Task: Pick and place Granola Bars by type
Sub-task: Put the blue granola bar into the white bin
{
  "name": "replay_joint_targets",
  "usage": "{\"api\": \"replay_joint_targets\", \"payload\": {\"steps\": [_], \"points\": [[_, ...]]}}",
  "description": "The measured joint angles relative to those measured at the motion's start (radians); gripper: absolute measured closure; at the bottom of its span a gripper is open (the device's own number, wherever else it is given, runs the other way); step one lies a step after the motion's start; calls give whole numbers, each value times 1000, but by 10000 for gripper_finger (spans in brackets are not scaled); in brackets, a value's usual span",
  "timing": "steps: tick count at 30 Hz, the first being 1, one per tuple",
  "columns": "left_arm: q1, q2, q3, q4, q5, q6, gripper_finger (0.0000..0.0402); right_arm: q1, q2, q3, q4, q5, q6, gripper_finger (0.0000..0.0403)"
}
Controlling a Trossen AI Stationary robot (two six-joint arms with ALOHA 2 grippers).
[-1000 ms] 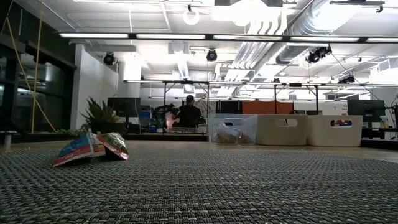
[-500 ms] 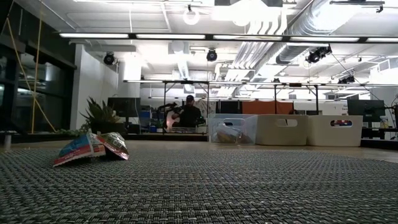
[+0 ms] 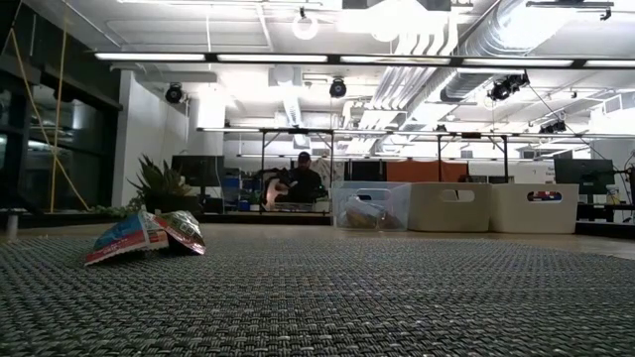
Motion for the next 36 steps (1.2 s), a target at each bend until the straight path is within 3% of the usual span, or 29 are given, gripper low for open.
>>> {"api": "replay_joint_targets", "payload": {"steps": [17, 24, 36], "points": [[4, 0, 0, -1, 6, 0, 294, 63, 117, 1, 213, 26, -8, 166], [4, 0, 0, -2, 7, 0, 294, 63, 121, 1, 220, 23, -17, 169], [4, 0, 0, -2, 11, 0, 294, 63, 123, 1, 219, -16, -20, 260]]}}
